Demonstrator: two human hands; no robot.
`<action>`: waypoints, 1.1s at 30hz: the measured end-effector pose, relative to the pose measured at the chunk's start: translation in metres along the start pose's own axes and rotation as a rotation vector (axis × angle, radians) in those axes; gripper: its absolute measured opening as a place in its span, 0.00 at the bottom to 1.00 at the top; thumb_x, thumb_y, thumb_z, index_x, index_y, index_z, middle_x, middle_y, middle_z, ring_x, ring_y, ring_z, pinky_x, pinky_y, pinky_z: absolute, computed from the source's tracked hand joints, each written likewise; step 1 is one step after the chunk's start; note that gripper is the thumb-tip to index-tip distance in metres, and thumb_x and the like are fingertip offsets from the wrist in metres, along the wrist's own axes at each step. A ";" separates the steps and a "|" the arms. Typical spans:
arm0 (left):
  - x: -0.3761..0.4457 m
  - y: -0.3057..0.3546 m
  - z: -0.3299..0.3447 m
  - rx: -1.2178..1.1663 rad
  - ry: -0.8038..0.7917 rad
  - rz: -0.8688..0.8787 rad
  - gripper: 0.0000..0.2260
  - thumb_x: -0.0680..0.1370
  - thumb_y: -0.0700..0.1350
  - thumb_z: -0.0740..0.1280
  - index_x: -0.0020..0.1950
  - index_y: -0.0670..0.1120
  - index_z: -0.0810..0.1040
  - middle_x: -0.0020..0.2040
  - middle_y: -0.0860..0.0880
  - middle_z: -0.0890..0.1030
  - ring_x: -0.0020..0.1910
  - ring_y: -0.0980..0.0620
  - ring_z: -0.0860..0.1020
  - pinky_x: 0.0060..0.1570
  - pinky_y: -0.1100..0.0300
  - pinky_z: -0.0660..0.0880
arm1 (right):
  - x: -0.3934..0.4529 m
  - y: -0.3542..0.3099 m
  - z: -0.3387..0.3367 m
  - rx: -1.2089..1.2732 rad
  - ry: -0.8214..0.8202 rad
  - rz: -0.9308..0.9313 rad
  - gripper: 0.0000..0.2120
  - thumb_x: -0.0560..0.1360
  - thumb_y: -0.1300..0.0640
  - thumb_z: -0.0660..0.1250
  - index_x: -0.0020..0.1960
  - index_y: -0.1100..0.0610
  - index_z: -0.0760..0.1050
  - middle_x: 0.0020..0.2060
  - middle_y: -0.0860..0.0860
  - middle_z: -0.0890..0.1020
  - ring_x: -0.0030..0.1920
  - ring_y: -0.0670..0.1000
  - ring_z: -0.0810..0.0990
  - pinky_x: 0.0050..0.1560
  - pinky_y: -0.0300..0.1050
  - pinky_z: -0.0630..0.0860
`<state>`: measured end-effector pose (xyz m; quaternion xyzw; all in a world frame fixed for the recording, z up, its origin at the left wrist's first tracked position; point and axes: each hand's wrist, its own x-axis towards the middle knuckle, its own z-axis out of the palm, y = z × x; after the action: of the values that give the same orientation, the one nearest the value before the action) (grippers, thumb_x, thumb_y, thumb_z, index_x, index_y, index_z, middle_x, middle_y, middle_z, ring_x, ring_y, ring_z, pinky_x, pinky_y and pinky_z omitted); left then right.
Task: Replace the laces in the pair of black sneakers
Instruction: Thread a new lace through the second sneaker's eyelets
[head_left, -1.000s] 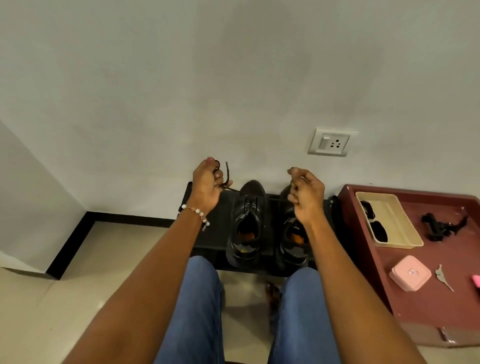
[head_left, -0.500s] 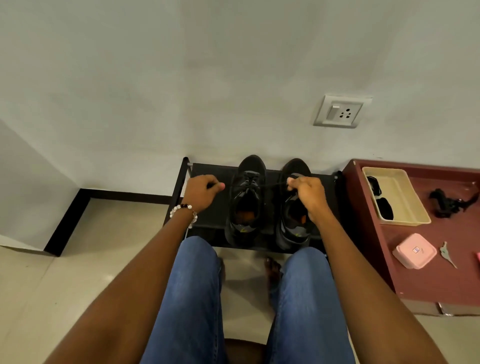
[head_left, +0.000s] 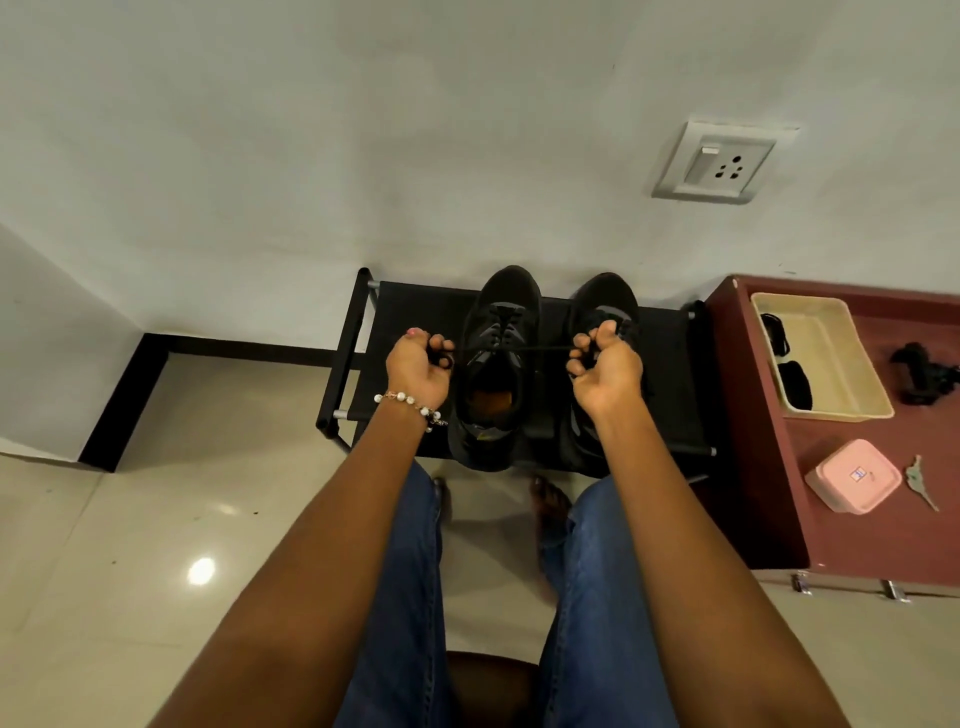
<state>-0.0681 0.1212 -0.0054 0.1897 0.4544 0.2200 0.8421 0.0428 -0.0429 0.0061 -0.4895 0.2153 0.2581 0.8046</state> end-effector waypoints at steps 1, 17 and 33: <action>0.002 0.001 -0.001 0.014 0.020 0.015 0.14 0.82 0.38 0.53 0.37 0.47 0.66 0.29 0.50 0.68 0.28 0.53 0.69 0.28 0.63 0.62 | 0.000 0.001 0.000 0.012 0.017 -0.011 0.15 0.83 0.55 0.57 0.38 0.56 0.68 0.29 0.50 0.71 0.28 0.47 0.67 0.25 0.39 0.60; 0.001 0.023 -0.011 1.336 0.179 0.400 0.17 0.78 0.54 0.66 0.35 0.42 0.75 0.34 0.46 0.78 0.40 0.47 0.78 0.52 0.51 0.76 | -0.026 -0.018 0.012 -1.547 -0.259 -0.537 0.23 0.79 0.53 0.67 0.30 0.65 0.68 0.24 0.57 0.68 0.27 0.55 0.70 0.34 0.44 0.67; 0.005 -0.006 0.000 1.589 -0.311 0.785 0.09 0.76 0.46 0.71 0.54 0.46 0.84 0.51 0.48 0.84 0.50 0.52 0.81 0.53 0.61 0.77 | -0.028 -0.002 0.022 -1.907 -0.261 -0.689 0.15 0.74 0.55 0.73 0.56 0.63 0.76 0.51 0.58 0.80 0.58 0.59 0.73 0.56 0.51 0.71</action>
<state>-0.0649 0.1187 -0.0123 0.8853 0.2559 0.0846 0.3788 0.0248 -0.0300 0.0336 -0.9295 -0.3215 0.1279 0.1276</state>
